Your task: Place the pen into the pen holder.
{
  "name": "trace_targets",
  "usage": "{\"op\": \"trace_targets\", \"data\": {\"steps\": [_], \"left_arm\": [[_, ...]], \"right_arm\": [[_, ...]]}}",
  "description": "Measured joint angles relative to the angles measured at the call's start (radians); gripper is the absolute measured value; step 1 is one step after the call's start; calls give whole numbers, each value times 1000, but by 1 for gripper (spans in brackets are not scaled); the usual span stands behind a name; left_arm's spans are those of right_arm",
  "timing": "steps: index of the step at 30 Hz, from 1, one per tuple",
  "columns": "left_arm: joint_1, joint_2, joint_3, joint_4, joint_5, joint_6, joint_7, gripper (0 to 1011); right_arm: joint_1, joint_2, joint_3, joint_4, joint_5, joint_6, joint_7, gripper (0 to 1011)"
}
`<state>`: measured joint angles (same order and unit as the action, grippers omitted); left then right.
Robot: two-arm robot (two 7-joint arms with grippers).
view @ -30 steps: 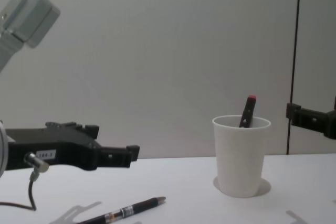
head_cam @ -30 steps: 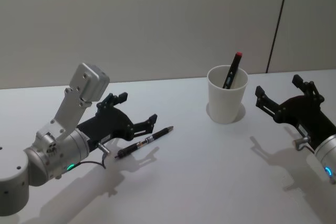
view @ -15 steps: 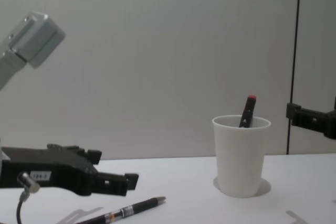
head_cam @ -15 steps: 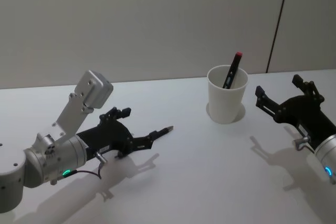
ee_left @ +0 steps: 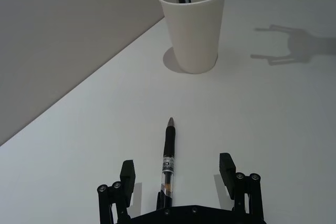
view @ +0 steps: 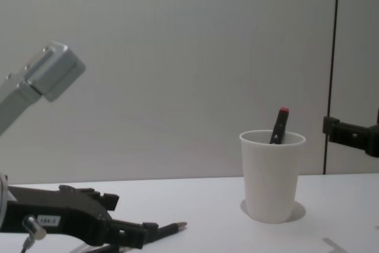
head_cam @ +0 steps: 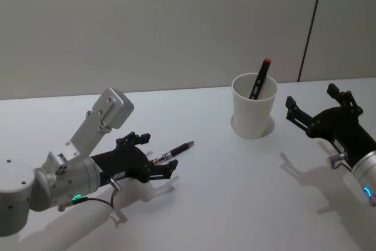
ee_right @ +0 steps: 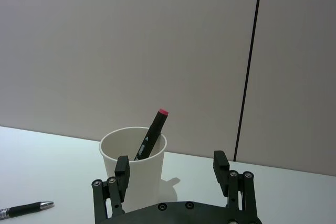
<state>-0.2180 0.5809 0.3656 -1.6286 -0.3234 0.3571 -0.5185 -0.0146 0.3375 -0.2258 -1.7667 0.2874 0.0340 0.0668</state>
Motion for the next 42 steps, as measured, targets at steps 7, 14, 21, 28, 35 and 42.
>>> {"op": "trace_targets", "data": {"steps": [7, 14, 21, 28, 35, 42], "left_arm": [[-18, -13, 7, 30, 19, 19, -24, 1001], [-34, -23, 12, 53, 30, 36, -33, 1001], [-45, -30, 14, 70, 34, 53, -39, 1001], [-52, -31, 13, 79, 33, 70, -45, 1001], [-55, -28, 11, 83, 28, 84, -51, 1001], [-58, -25, 9, 85, 20, 97, -58, 1001]], "right_arm": [[0, 0, 0, 0, 0, 0, 0, 1002], [0, 0, 0, 0, 0, 0, 0, 1001], [0, 0, 0, 0, 0, 0, 0, 1001], [0, 0, 0, 0, 0, 0, 0, 1002], [0, 0, 0, 0, 0, 0, 0, 1001], [0, 0, 0, 0, 0, 0, 0, 1001]]}}
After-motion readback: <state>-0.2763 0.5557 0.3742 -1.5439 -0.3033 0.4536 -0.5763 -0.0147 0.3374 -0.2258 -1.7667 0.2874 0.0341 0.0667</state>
